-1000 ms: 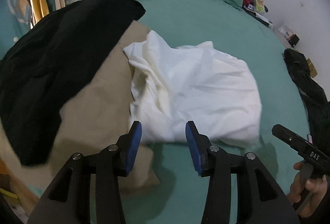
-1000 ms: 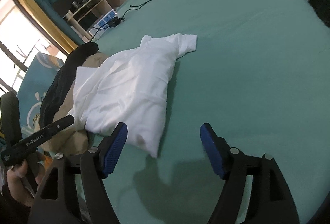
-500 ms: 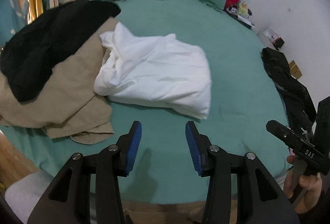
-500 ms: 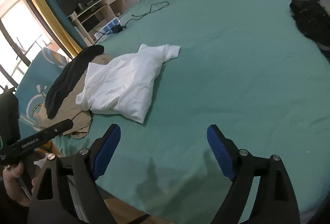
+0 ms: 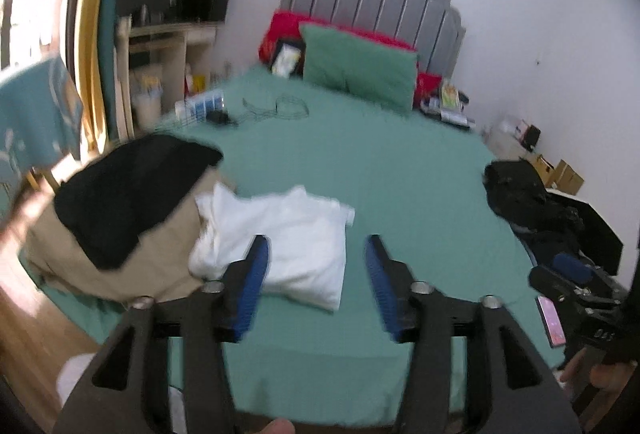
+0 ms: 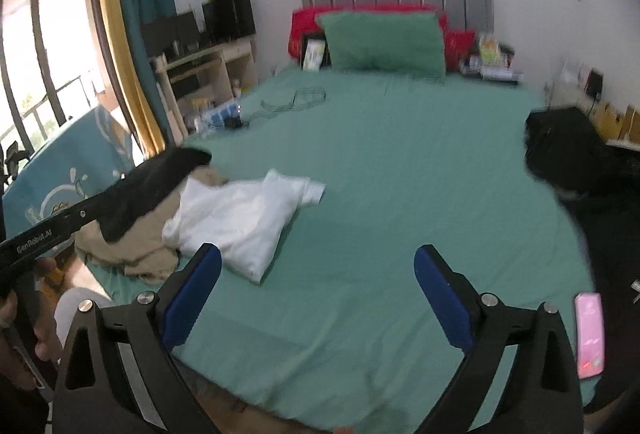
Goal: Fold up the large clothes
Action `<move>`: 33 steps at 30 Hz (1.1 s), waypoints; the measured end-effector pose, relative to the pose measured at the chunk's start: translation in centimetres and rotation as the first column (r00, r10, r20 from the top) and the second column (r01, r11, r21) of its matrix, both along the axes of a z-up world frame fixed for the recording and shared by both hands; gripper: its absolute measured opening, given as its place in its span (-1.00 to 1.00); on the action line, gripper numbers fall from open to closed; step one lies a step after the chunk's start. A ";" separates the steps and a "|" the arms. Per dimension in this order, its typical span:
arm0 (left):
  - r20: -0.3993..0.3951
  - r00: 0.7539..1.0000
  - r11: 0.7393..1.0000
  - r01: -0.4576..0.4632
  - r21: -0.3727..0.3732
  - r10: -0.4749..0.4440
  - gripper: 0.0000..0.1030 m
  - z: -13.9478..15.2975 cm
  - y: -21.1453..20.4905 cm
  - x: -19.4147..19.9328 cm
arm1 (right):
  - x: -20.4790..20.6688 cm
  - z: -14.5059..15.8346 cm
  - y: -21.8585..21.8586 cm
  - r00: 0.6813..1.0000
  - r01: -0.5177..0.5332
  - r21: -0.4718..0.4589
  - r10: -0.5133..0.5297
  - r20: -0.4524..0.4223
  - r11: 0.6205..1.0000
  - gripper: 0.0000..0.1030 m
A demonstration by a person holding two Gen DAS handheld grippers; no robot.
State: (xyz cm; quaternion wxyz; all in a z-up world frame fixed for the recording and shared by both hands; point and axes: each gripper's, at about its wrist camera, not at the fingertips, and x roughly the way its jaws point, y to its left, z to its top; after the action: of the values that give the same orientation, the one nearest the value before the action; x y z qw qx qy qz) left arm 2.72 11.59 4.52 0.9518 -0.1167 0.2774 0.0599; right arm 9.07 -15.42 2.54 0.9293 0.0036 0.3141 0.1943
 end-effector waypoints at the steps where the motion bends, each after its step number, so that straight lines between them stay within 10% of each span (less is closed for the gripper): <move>1: 0.023 1.000 1.000 -0.007 0.012 0.007 0.30 0.6 -0.3 -0.3 | -0.3 0.6 -0.3 1.000 0.006 0.004 -0.006 0.022 1.000 0.89; 8: 0.112 0.993 0.984 -0.050 0.169 0.031 0.54 3.5 -3.1 -1.3 | -1.1 3.3 -2.4 0.993 0.019 0.044 -0.024 0.114 0.999 0.92; 33: 0.123 0.992 0.976 -0.057 0.208 0.032 0.54 3.3 -4.5 -0.3 | 0.9 1.5 -3.7 0.997 0.000 0.094 -0.008 0.083 0.996 0.93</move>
State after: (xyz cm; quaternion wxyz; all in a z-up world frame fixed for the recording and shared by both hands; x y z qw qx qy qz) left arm 2.42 7.12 7.81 0.9720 -0.0246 0.2098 0.1033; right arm 9.99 -19.11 4.07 0.9407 0.0399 0.2655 0.2073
